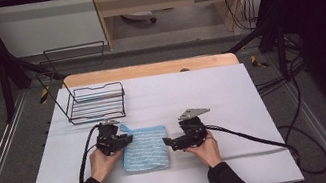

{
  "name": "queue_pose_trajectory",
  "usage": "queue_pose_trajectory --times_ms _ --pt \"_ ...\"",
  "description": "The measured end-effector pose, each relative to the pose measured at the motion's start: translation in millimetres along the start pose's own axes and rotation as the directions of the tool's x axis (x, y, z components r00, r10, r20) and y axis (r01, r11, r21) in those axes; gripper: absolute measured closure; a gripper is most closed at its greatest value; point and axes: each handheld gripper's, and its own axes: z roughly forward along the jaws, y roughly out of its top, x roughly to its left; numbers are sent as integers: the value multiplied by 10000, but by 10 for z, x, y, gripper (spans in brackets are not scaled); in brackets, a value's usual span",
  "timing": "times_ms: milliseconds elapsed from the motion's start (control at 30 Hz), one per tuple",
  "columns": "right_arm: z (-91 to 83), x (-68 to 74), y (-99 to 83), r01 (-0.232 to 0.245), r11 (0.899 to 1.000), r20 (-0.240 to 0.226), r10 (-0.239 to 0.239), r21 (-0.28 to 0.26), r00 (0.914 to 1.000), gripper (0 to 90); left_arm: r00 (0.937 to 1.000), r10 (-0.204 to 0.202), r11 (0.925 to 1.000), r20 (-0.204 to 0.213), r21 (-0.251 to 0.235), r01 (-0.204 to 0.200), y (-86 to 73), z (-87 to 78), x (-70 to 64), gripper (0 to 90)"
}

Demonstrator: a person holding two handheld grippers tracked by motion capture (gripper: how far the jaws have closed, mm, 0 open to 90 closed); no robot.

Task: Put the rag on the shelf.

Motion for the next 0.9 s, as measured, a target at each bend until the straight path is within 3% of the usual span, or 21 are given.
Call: queue_pose_trajectory --times_ms 233,367,467,633,900 --pt "296 -2 157 -798 9966 82 796 224 9968 188 10000 76 10000 55 -33 -75 -7 -4 6 778" --pt "389 -50 161 -972 9940 376 954 495 9947 327 9998 1 10000 200 -59 0 -11 -2 29 777" --pt "431 -74 136 -930 9928 546 890 761 9945 420 9998 51 10000 177 -67 -49 -12 -2 25 776" --pt "441 -69 125 -1039 9899 201 1024 963 9945 556 9998 62 10000 201 -71 -60 -12 -2 29 776" --pt "438 -67 121 -1223 9845 60 1225 1256 9925 645 9995 74 10000 293 -52 -73 -10 -3 44 773"
